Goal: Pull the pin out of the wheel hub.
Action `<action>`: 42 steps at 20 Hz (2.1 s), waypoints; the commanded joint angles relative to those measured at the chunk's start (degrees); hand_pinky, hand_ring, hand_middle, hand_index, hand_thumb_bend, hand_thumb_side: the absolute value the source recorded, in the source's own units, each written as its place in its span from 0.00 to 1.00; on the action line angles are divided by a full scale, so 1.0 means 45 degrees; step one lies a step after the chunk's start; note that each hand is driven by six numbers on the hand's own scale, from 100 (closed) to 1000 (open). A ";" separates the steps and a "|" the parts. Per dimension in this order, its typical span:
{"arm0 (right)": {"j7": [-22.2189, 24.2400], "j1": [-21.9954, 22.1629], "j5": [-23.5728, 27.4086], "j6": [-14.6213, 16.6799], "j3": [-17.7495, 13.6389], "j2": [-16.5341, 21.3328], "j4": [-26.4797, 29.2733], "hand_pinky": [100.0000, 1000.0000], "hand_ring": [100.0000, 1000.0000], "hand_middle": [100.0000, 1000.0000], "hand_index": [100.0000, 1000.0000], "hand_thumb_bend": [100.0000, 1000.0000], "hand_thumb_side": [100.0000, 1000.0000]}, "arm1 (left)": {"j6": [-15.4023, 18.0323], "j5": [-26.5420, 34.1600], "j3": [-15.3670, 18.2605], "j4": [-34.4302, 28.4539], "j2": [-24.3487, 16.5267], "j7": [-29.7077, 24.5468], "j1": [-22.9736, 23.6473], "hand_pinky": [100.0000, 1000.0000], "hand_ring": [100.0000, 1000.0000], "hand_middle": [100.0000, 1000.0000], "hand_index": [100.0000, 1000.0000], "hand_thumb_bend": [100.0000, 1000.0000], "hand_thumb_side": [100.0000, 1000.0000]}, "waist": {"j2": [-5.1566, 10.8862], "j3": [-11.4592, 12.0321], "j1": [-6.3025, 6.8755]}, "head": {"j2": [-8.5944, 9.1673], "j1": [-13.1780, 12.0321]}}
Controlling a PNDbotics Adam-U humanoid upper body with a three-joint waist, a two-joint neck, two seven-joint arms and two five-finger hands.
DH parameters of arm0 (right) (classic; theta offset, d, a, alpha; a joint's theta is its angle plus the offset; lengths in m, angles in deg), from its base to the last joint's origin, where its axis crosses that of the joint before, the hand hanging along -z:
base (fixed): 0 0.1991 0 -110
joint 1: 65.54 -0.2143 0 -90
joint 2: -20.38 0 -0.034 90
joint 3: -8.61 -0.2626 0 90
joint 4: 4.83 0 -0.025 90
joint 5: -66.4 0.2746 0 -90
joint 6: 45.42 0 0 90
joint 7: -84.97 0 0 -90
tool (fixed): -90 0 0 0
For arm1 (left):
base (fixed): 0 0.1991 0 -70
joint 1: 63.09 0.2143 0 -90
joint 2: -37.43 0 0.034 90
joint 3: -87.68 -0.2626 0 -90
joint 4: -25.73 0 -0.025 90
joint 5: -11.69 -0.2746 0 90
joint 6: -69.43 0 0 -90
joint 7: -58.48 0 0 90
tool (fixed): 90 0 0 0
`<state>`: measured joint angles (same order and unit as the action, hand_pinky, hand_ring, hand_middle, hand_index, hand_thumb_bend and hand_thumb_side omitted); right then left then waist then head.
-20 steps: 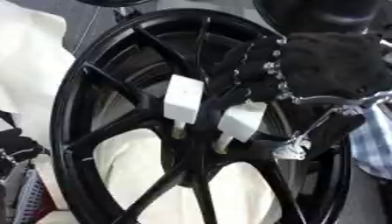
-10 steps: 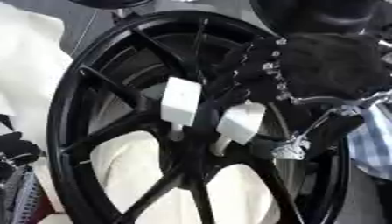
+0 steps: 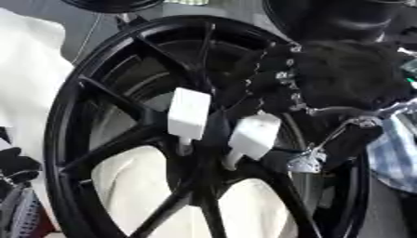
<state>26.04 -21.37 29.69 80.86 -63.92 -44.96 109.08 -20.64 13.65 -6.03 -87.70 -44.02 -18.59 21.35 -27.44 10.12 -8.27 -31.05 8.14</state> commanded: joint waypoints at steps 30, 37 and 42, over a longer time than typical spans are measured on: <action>0.0003 -0.0078 0.1473 0.0543 -0.0182 0.0355 0.0151 0.83 0.79 0.47 0.47 0.00 0.24 | -0.0199 0.0072 -0.0102 -0.0258 0.0085 -0.0195 -0.0103 0.64 0.63 0.54 0.69 0.01 0.87 | 0.0318 0.0253 -0.0199 | 0.0189 0.0167; -0.0177 -0.0199 0.2071 0.0516 -0.0417 0.0428 0.0151 0.80 0.75 0.41 0.37 0.00 0.22 | -0.0230 0.0102 -0.0083 -0.0258 0.0109 -0.0206 -0.0086 0.65 0.63 0.54 0.69 0.01 0.87 | 0.0468 0.0339 -0.0224 | 0.0087 0.0232; -0.0129 -0.0207 0.2365 0.0437 -0.0636 0.0498 0.0151 0.79 0.75 0.40 0.35 0.00 0.21 | -0.0252 0.0141 -0.0067 -0.0258 0.0113 -0.0210 -0.0068 0.65 0.63 0.54 0.69 0.01 0.87 | 0.0560 0.0391 -0.0265 | 0.0006 0.0252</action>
<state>24.73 -21.43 39.46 82.08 -65.24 -44.43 109.22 -21.68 14.15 -6.34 -87.70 -43.54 -19.43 21.26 -26.58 11.84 -9.77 -31.13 9.03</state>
